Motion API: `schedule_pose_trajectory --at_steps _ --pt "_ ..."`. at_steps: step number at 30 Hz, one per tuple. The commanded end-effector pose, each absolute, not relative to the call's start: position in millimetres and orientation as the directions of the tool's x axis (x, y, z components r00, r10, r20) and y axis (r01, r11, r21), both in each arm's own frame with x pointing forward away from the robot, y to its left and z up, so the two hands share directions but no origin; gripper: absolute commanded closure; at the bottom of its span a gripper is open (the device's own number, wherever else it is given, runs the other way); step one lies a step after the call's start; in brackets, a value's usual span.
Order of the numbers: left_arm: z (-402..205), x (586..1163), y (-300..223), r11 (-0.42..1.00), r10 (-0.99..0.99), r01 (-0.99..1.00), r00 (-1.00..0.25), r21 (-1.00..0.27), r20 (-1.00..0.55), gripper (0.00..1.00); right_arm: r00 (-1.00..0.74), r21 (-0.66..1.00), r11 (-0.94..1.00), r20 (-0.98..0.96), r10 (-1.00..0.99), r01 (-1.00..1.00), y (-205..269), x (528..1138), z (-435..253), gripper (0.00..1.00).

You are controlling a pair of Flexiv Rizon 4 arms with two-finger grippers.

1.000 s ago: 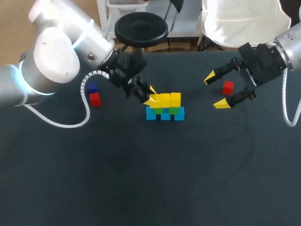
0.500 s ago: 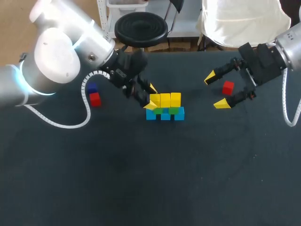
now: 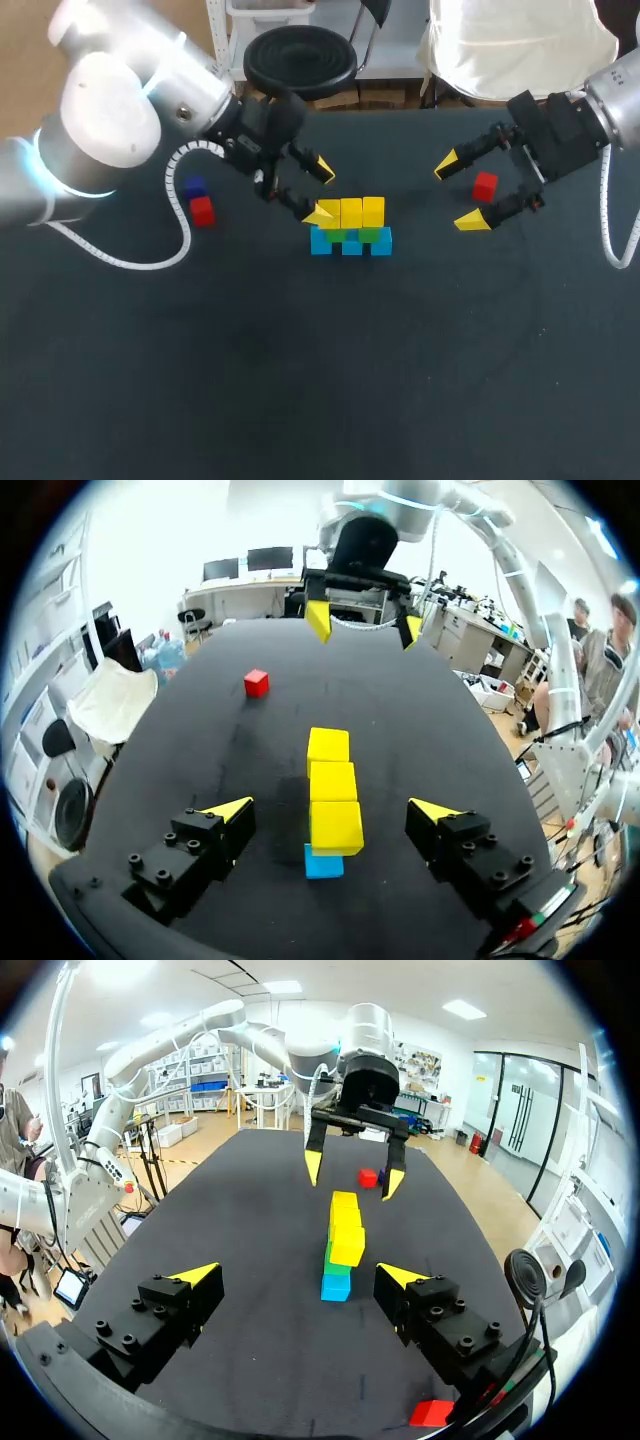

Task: Place the blue cubes, place green cubes on the blue cubes, place the yellow cubes on the green cubes, then place the red cubes on the yellow cubes, and place purple cube on the red cubes.

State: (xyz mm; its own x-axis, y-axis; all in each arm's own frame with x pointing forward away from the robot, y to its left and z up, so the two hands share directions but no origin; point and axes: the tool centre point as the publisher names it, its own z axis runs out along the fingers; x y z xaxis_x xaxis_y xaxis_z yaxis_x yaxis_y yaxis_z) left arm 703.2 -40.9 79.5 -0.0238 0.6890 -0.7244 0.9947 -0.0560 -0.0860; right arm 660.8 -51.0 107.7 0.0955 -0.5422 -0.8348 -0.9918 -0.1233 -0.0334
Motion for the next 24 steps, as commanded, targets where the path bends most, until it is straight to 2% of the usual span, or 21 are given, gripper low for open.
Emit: schedule_pose_trajectory --at_steps 1,10,24 --pt "91 699 -27 -0.05 0.67 0.997 -0.01 -0.058 -0.743 0.0 0.096 -0.035 -0.122 -0.836 -0.541 -0.992 -51 660 107 0.0" --pt "110 707 -9 -0.047 0.647 0.998 0.009 -0.029 -0.762 0.0 0.096 -0.035 -0.122 -0.836 -0.541 -0.992 -51 660 107 0.0" --pt "122 706 10 -0.136 0.571 0.989 0.034 -0.054 -0.82 0.0 0.096 -0.035 -0.122 -0.836 -0.541 -0.992 -51 660 107 0.0"
